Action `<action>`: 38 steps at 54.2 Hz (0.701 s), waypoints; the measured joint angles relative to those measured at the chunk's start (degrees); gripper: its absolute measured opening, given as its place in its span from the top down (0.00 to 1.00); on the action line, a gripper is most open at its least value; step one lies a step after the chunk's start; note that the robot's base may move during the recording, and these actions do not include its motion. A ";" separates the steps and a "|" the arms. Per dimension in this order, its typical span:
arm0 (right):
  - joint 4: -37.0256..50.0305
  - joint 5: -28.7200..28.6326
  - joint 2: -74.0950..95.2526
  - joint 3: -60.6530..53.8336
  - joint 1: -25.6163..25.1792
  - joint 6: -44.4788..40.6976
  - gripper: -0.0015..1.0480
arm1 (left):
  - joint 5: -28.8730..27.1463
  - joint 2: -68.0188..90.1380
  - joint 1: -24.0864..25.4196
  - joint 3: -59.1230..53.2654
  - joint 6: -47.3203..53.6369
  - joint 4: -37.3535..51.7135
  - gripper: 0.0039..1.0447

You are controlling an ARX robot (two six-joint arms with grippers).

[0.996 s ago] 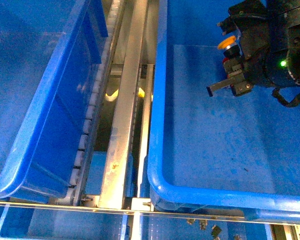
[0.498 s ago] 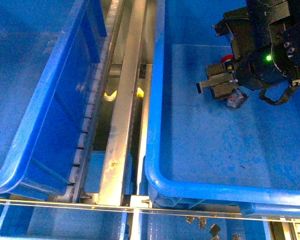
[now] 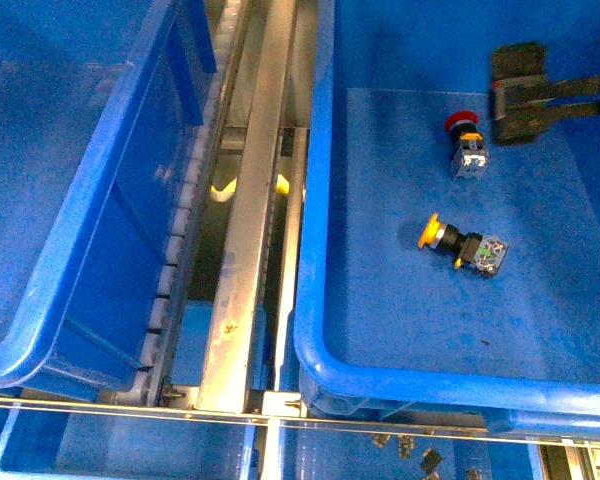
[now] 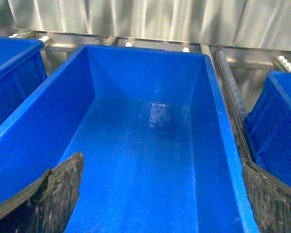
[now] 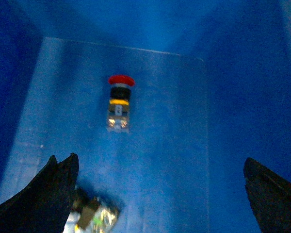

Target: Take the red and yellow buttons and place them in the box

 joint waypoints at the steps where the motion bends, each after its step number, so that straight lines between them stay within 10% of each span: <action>1: -0.44 -0.22 -2.25 -1.62 -0.35 0.44 0.06 | 0.00 0.00 0.00 0.00 0.00 0.00 0.07; 17: -9.99 0.48 -29.99 -12.79 -3.13 15.30 0.08 | 0.00 0.00 0.00 0.00 0.00 0.00 0.07; 25: 18.97 -8.07 -31.26 -25.05 -5.62 3.23 0.34 | -0.02 0.00 0.00 0.00 0.00 0.00 0.07; 38: 18.84 -10.67 -40.33 -31.06 -8.92 -0.74 0.77 | 0.00 0.00 0.00 0.00 0.00 0.00 0.07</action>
